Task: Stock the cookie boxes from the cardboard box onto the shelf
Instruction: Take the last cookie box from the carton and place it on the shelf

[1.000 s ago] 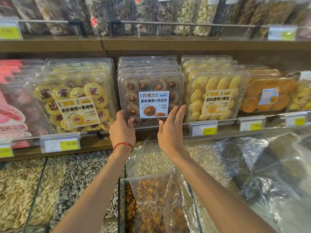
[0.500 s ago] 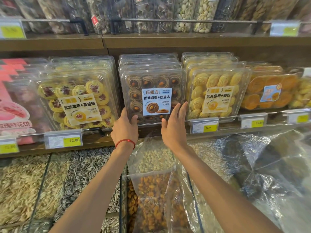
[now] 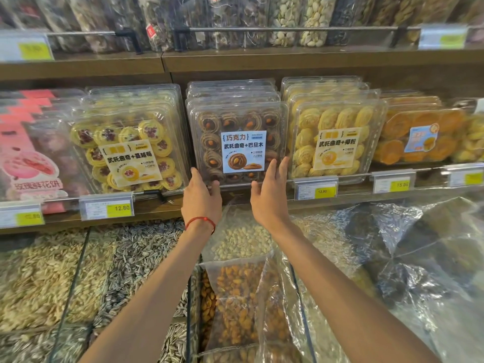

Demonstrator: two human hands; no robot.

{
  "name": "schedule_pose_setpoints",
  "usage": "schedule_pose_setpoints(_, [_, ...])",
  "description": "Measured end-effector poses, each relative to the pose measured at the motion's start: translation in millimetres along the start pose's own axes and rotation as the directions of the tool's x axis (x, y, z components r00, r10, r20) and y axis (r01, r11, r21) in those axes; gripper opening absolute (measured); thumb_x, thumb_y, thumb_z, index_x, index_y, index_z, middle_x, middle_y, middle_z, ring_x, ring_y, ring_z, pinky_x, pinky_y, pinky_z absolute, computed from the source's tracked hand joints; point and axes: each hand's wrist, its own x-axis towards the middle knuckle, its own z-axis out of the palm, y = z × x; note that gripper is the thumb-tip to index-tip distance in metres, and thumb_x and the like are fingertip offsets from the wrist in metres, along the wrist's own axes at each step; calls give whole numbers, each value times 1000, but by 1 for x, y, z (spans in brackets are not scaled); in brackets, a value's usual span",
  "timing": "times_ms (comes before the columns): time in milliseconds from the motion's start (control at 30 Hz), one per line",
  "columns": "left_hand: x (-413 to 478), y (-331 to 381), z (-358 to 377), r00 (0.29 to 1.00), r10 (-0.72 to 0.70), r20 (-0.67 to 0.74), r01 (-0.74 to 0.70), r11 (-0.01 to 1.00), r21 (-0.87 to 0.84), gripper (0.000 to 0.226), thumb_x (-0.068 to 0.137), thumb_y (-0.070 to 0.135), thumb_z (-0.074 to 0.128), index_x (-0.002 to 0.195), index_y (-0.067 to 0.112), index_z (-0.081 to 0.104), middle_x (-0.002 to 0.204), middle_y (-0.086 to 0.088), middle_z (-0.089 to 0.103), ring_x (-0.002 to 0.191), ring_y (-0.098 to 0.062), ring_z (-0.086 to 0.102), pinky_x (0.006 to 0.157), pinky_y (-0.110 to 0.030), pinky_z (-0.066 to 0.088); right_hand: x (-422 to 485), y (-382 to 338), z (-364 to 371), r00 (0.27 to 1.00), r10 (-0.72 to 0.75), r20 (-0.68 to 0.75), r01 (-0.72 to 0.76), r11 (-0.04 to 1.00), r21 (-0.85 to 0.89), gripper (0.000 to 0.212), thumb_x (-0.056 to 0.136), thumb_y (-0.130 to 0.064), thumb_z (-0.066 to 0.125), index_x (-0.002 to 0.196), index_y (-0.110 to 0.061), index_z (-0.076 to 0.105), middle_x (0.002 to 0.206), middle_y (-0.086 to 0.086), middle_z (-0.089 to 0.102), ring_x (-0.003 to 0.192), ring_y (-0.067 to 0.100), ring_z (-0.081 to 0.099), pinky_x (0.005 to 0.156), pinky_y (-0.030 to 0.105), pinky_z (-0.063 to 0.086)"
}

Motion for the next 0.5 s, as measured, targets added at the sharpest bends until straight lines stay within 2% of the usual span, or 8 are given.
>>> schedule_pose_setpoints(100, [-9,-3,4,998,67,-11,-68,997,-43,71,100,32,51,156,7,15,160,-10,28,144,-28,29,113,-40,31,-8,3,-4,1000,-19,-23,20,999,40,65,106,-15,47,160,-2,12,170,13,-10,158,23,-6,117,17,7])
schedule_pose_setpoints(167, [-18,-5,6,994,101,-28,-103,993,-59,72,99,27,53,156,4,15,162,-11,21,148,-27,20,120,-37,22,-14,8,-7,998,-30,-51,34,996,77,61,105,-13,48,159,-4,21,170,13,2,157,21,2,112,14,9])
schedule_pose_setpoints(300, [-36,-7,11,992,128,-13,-129,989,-70,72,97,22,56,155,5,16,163,-12,17,151,-26,12,123,-37,13,-26,15,-15,997,-14,-73,23,991,130,55,104,-13,51,155,-7,32,163,8,24,150,18,23,105,6,14])
schedule_pose_setpoints(367, [-46,-8,12,990,141,5,-141,987,-76,70,98,22,55,155,5,18,162,-12,17,151,-25,13,122,-33,13,-35,19,-21,998,-16,-66,27,986,166,50,104,-13,52,152,-8,39,155,6,33,142,17,37,107,9,21])
schedule_pose_setpoints(433, [-57,-9,11,984,175,30,-171,980,-97,67,98,21,55,154,5,22,160,-12,22,149,-26,19,120,-33,18,-48,22,-28,999,-8,-50,17,982,189,45,104,-14,53,148,-11,46,149,2,40,119,7,54,109,21,39])
schedule_pose_setpoints(467, [-63,-9,11,980,193,41,-187,975,-118,64,98,20,55,153,6,25,158,-13,27,146,-27,24,119,-34,22,-55,24,-31,999,4,-44,4,981,192,43,103,-14,53,146,-13,48,147,0,43,107,-2,54,106,25,44])
schedule_pose_setpoints(500, [-68,-8,10,976,213,51,-204,969,-140,61,98,19,55,151,6,28,155,-13,31,144,-27,29,118,-35,27,-63,25,-34,999,15,-42,-6,982,191,41,103,-13,53,144,-14,51,144,-1,45,102,-3,53,103,25,46])
